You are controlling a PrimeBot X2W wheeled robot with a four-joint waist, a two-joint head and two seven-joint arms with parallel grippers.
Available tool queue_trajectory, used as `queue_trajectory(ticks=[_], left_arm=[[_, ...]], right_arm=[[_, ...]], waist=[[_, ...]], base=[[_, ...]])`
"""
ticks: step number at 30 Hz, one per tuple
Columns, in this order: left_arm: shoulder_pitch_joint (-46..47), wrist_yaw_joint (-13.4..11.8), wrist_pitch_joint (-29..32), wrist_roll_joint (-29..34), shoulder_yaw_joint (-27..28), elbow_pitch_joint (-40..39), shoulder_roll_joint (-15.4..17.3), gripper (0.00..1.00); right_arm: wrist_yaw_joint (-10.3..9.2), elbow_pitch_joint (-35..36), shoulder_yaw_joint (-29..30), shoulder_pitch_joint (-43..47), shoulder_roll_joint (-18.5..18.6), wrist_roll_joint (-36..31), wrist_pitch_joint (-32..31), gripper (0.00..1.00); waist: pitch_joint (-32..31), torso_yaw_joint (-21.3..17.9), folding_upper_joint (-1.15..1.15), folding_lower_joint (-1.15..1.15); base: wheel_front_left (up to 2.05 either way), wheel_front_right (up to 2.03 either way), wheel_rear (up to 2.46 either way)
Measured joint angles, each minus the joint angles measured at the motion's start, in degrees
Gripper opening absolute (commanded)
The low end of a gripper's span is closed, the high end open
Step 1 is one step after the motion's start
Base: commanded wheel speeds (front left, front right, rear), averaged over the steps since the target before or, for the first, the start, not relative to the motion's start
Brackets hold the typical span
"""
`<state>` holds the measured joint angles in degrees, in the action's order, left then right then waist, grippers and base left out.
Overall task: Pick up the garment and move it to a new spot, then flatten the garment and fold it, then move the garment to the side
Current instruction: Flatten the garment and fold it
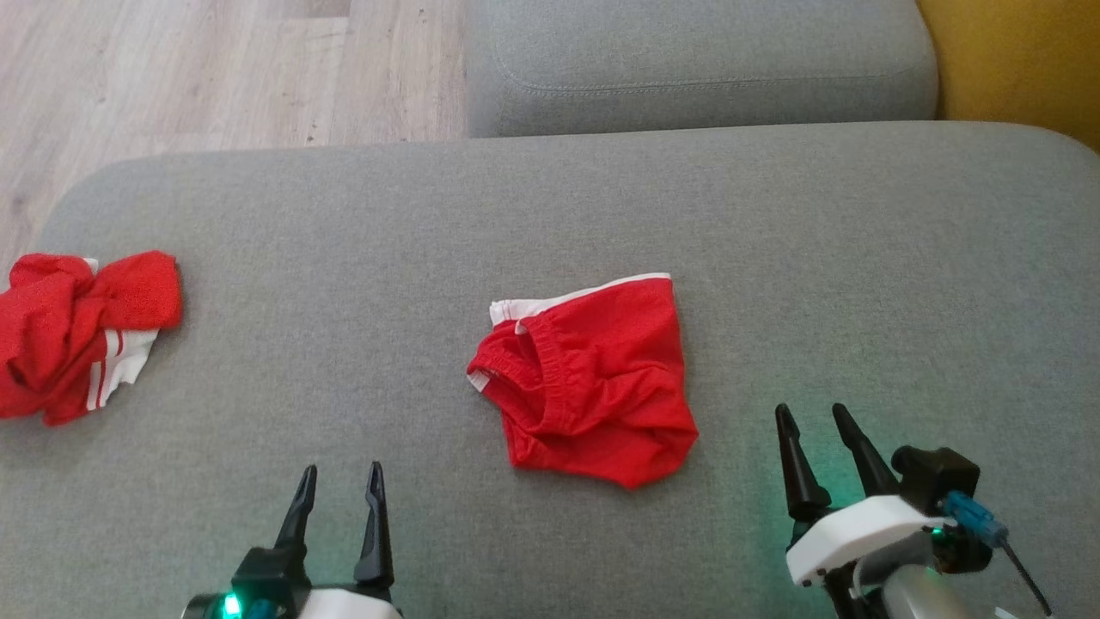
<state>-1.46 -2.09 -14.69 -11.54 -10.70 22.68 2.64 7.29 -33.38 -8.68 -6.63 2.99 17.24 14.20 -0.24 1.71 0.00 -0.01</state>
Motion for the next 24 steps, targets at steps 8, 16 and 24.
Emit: queue_trajectory(ticks=[8, 16, 24], left_arm=[[0.02, 0.11, 0.0, -0.01, -0.63, 0.01, 0.01, 1.0], [0.05, 0.11, 0.0, -1.11, -2.32, 0.46, 0.02, 1.0], [0.26, 0.11, 0.0, -1.19, -2.37, 0.74, 0.05, 1.0]], right_arm=[[0.0, 1.07, -5.71, -0.25, -0.03, 0.55, 0.0, 1.0], [0.0, -1.88, -12.61, -5.17, -0.04, 0.42, 0.0, 1.0], [0.0, -9.36, -14.15, -9.33, -0.02, -0.18, 0.0, 0.19]], waist=[[0.18, 0.5, 0.0, 0.01], [0.95, 2.32, 0.0, 0.01], [2.27, 4.52, 0.0, 0.01]], base=[[0.0, 0.0, 0.0], [0.0, 0.0, 0.0], [0.0, 0.0, 0.0]])
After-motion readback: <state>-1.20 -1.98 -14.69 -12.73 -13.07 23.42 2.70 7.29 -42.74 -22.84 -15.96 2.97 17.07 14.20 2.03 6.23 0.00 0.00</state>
